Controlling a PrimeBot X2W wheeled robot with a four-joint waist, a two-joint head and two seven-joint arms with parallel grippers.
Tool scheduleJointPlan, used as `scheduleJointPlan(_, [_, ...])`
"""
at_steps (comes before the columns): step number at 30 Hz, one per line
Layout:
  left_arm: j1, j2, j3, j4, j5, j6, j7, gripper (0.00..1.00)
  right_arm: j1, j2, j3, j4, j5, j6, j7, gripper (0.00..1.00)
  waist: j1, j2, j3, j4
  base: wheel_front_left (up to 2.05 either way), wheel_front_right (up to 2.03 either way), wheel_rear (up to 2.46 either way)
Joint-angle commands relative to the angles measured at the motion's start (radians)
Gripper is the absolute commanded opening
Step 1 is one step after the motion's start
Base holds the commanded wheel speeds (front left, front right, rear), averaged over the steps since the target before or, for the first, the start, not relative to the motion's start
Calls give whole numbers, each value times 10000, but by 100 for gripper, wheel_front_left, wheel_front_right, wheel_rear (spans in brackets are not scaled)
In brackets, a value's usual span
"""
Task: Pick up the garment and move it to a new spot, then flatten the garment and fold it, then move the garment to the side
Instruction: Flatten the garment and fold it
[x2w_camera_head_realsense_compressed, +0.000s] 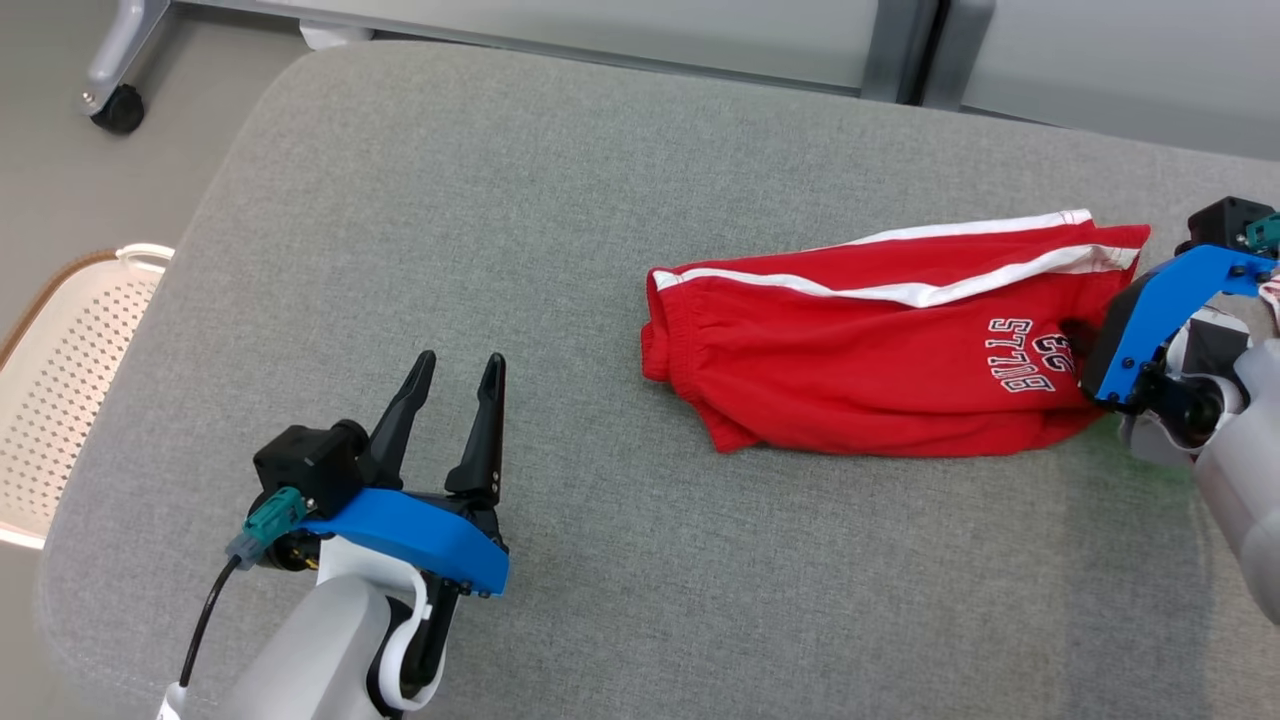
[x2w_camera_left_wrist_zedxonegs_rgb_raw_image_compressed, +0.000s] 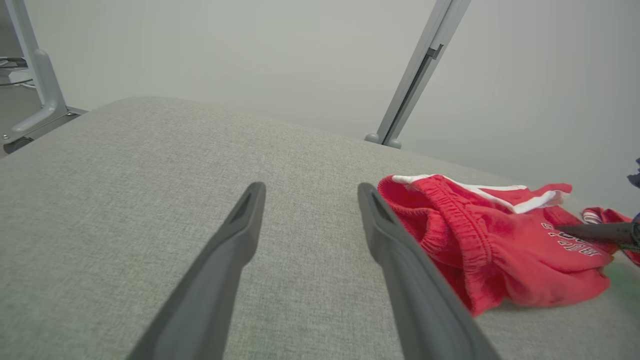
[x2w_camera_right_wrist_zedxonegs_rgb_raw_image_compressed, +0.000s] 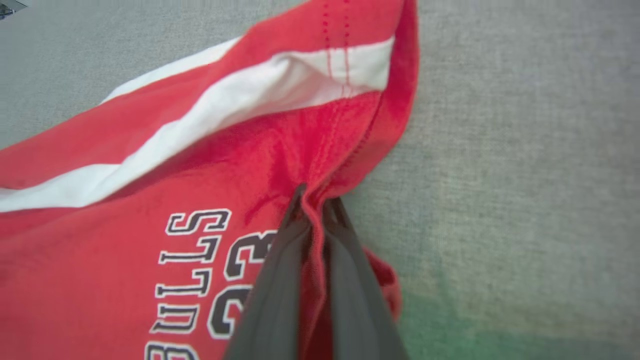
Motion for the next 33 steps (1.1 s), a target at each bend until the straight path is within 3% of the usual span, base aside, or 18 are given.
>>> scheduleJointPlan(1, [121,-68,51,87,100,-75,-45,100,79,101,2,-7,9,27,-273,0,-1,-1,-171,-92,0,0,0])
scheduleJointPlan(22, [1219,-165,974,-93,1104,305,-45,100,1410,-478,146,-1108,191,17,-2474,0,-1,-1,-1340,-1481,0,0,0])
scheduleJointPlan(33, [1449,-498,1104,232,1270,21,-45,100,674,770,995,-1680,-395,18,-2552,0,-1,-1,-1791,-882,0,0,0])
